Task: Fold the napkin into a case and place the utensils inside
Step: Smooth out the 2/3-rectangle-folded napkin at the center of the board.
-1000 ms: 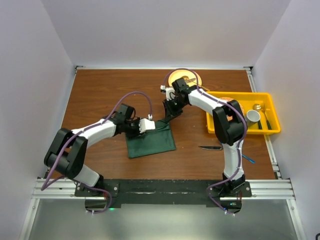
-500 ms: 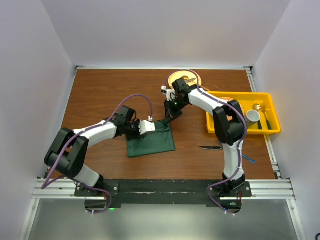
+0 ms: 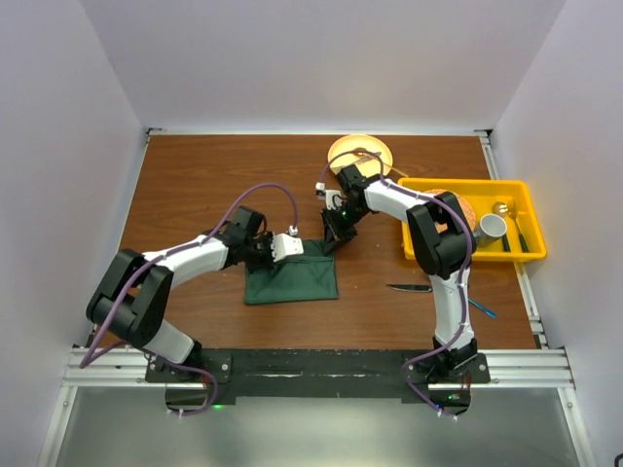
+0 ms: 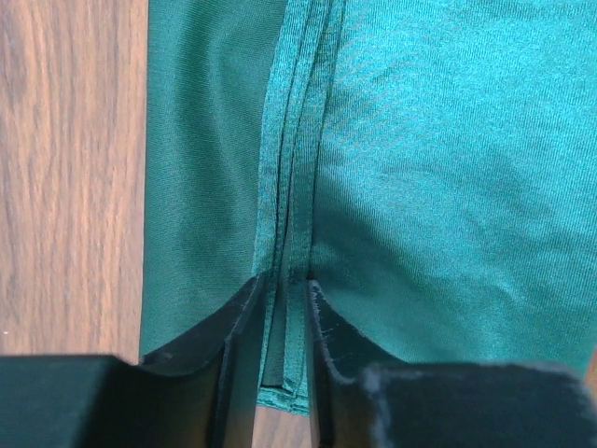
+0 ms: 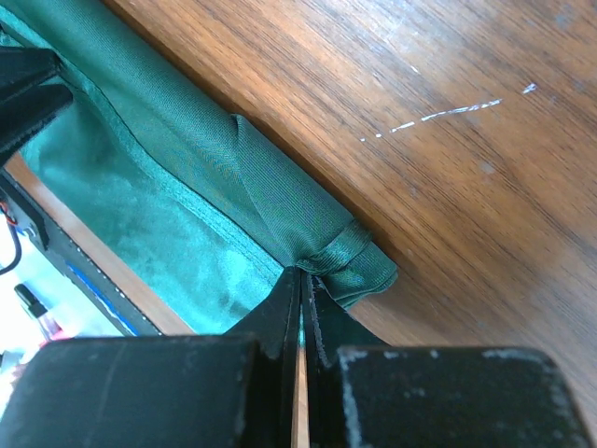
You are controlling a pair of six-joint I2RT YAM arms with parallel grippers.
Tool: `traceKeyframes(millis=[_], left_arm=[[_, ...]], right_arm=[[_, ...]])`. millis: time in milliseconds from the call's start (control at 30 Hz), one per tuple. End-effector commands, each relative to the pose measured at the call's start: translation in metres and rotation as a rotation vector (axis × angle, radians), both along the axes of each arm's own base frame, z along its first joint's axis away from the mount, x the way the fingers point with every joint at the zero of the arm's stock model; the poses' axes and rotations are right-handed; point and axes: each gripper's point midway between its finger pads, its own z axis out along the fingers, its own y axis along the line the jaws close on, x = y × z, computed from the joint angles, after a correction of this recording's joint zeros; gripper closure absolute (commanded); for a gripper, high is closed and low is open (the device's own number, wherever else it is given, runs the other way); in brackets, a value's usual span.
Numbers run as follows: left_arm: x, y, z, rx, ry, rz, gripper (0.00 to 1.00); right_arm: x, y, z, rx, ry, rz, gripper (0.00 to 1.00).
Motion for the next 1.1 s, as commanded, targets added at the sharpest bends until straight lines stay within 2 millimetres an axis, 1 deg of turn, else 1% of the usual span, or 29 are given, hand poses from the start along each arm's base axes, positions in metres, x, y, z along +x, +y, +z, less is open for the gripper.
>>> traceKeyframes(millis=[0, 33, 100, 133, 167, 200, 233, 367, 500, 600, 733, 767, 833, 867, 933, 1000, 1033, 1067], left_arm=[[-0.003, -0.002, 0.008, -0.005, 0.011, 0.008, 0.79], [-0.001, -0.002, 0.013, -0.010, -0.005, 0.007, 0.83], [0.003, -0.004, 0.020, -0.017, -0.022, 0.004, 0.86], [0.004, -0.005, 0.025, -0.024, -0.031, 0.004, 0.91], [0.006, -0.006, 0.029, -0.029, -0.037, 0.004, 0.94], [0.007, -0.007, 0.032, -0.035, -0.041, 0.006, 0.97], [0.009, -0.008, 0.037, -0.041, -0.049, 0.011, 1.00], [0.012, -0.009, 0.049, -0.049, -0.051, 0.027, 1.00], [0.005, -0.011, 0.058, -0.074, -0.046, 0.015, 1.00], [-0.006, -0.011, 0.051, -0.075, -0.001, 0.012, 1.00], [-0.021, -0.010, 0.033, -0.058, 0.046, 0.010, 1.00], [-0.028, -0.010, 0.025, -0.047, 0.064, 0.004, 1.00], [-0.034, -0.006, 0.012, -0.020, 0.086, 0.015, 1.00], [-0.033, -0.008, 0.010, -0.024, 0.082, 0.022, 1.00], [-0.035, -0.004, -0.001, 0.000, 0.103, 0.039, 1.00], [-0.036, -0.001, -0.008, 0.017, 0.125, 0.062, 1.00], [-0.037, 0.000, -0.009, 0.018, 0.130, 0.068, 0.99], [-0.037, 0.000, -0.008, 0.013, 0.134, 0.082, 0.95]], right_arm=[[0.022, -0.013, -0.013, -0.090, -0.118, 0.020, 1.00], [0.026, -0.009, -0.003, -0.074, -0.142, 0.025, 1.00], [0.028, -0.007, 0.007, -0.056, -0.153, 0.034, 1.00], [0.031, -0.006, 0.014, -0.045, -0.171, 0.036, 1.00], [0.034, -0.003, 0.022, -0.031, -0.187, 0.037, 1.00], [0.033, -0.002, 0.028, -0.020, -0.186, 0.041, 1.00], [0.035, 0.001, 0.038, -0.005, -0.205, 0.044, 1.00], [0.031, 0.003, 0.055, 0.020, -0.212, 0.055, 1.00], [0.022, 0.001, 0.061, 0.031, -0.184, 0.056, 1.00], [0.014, -0.002, 0.052, 0.024, -0.154, 0.052, 1.00], [0.000, -0.007, 0.025, 0.000, -0.092, 0.048, 1.00], [-0.002, -0.008, 0.020, -0.008, -0.077, 0.038, 1.00], [-0.009, -0.012, 0.003, -0.029, -0.038, 0.030, 1.00], [-0.010, -0.012, -0.003, -0.039, -0.031, 0.027, 1.00], [-0.009, -0.015, -0.017, -0.063, -0.025, 0.021, 1.00], [-0.006, -0.019, -0.025, -0.086, -0.030, 0.016, 1.00], [-0.007, -0.020, -0.032, -0.102, -0.023, 0.019, 1.00], [-0.008, -0.022, -0.035, -0.112, -0.021, 0.019, 1.00]])
